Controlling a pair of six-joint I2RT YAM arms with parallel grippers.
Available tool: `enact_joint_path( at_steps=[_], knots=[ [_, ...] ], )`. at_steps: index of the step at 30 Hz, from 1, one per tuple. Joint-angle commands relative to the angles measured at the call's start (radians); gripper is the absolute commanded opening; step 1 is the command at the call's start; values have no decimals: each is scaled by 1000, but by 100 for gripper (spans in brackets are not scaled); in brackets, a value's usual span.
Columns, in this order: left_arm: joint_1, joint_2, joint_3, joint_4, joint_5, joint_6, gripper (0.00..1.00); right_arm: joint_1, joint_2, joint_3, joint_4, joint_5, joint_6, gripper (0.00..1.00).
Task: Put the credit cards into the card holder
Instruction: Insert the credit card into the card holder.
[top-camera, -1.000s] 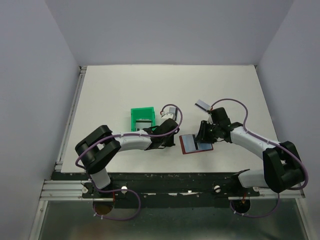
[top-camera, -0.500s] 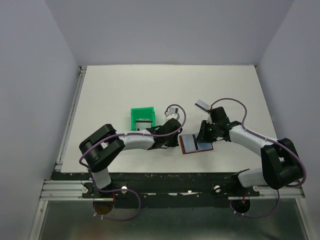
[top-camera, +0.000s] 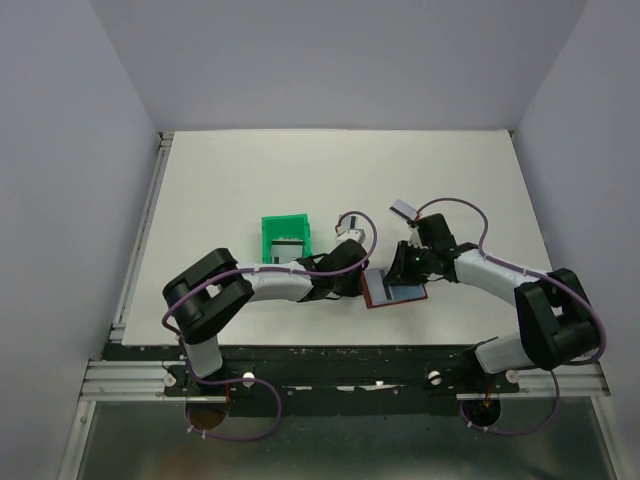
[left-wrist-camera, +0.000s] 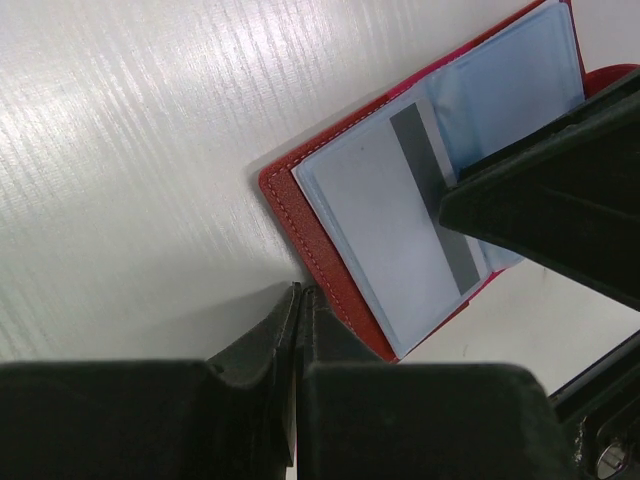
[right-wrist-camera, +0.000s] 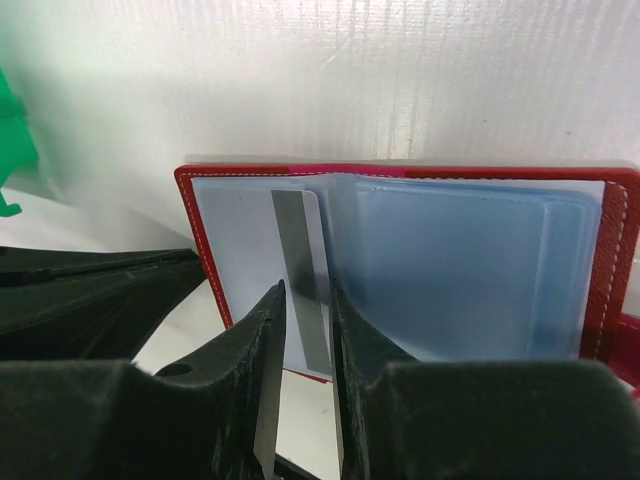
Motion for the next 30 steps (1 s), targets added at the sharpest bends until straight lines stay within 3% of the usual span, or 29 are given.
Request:
enact_joint_path(
  at_steps=[1, 10, 21, 30],
  knots=[
    [-12, 44, -5, -58, 25, -4, 10, 10, 24, -20, 59, -90, 21, 31],
    [-12, 43, -7, -64, 21, -2, 10, 10, 29, -28, 92, -143, 38, 31],
    [-8, -41, -51, -109, -53, -10, 10, 11, -136, 76, -82, 65, -12, 37],
    [14, -115, -61, -138, -90, 1, 11, 11, -93, 171, -190, 202, -12, 37]
  ],
)
